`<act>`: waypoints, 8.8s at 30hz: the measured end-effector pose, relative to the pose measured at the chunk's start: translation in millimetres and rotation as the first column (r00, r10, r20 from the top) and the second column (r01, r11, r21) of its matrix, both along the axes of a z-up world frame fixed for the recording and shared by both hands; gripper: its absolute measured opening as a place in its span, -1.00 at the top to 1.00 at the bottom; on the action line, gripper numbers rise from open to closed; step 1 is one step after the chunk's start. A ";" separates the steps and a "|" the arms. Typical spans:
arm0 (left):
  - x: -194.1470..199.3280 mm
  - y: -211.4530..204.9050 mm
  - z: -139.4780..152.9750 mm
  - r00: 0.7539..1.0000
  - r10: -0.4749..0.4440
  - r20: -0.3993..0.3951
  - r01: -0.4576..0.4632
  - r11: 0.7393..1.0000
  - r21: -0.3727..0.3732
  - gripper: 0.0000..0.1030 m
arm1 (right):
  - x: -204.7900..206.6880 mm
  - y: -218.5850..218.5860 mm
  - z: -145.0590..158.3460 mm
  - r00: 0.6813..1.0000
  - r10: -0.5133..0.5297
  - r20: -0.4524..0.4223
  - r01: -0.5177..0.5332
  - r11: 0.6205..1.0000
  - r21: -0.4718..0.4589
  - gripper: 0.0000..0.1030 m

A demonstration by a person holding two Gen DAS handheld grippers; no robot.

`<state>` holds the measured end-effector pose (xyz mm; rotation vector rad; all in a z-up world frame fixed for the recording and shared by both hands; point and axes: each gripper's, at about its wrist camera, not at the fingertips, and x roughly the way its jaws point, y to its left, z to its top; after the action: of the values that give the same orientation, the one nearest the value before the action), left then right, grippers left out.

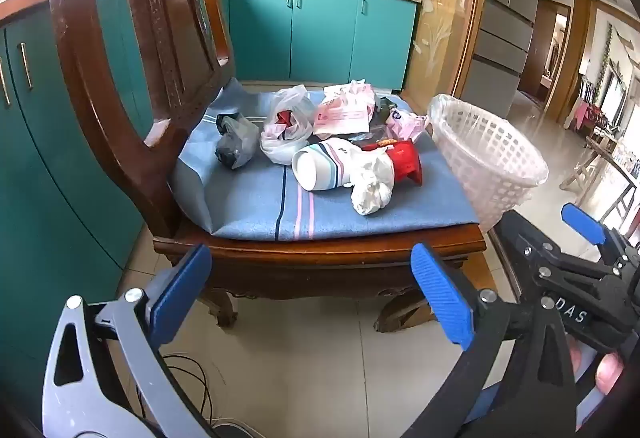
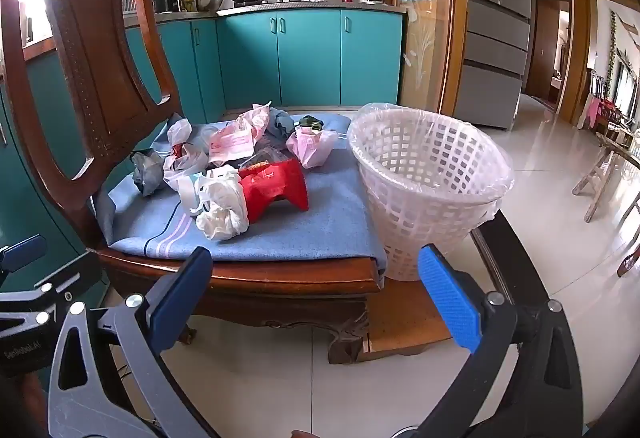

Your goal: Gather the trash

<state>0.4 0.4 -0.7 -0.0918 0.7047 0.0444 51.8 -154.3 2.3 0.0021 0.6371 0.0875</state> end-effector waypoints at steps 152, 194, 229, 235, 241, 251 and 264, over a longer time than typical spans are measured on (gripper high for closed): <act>-0.9 16.3 -20.0 0.999 -0.017 0.035 0.021 0.992 -0.127 -0.93 | 6.0 -8.5 -5.4 0.997 0.073 0.021 -0.075 0.995 0.069 -0.95; 134.7 -37.6 -43.6 0.992 -0.097 -0.077 0.089 0.992 -0.095 0.38 | 42.7 -55.4 -10.3 0.998 0.042 -0.044 -0.030 0.972 0.234 -0.95; 77.7 48.8 27.9 0.983 -0.013 0.181 0.034 0.993 -0.112 0.30 | 190.9 -15.2 -110.9 0.900 0.210 -0.382 0.212 0.555 0.805 0.81; 79.3 41.5 26.0 0.986 -0.040 0.161 0.057 0.993 -0.104 0.29 | 156.9 -8.4 -43.3 0.943 0.253 -0.215 -0.068 0.781 0.620 0.82; 83.4 31.4 20.5 0.991 -0.068 0.117 0.076 0.995 -0.066 0.30 | 103.7 12.5 10.6 0.962 0.267 -0.049 -0.258 0.956 0.143 0.82; 92.6 24.2 15.3 0.994 -0.068 0.083 0.072 0.996 -0.046 0.33 | 74.7 17.2 12.3 0.971 0.238 -0.011 -0.236 0.969 0.070 0.82; 91.9 19.1 4.3 0.996 -0.062 0.059 0.063 0.998 -0.026 0.33 | 69.0 16.3 15.2 0.970 0.244 0.004 -0.244 0.967 0.066 0.82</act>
<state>92.2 19.5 3.6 -0.0976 0.6495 -0.0280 120.8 -138.0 17.5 -0.0125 0.6358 0.3473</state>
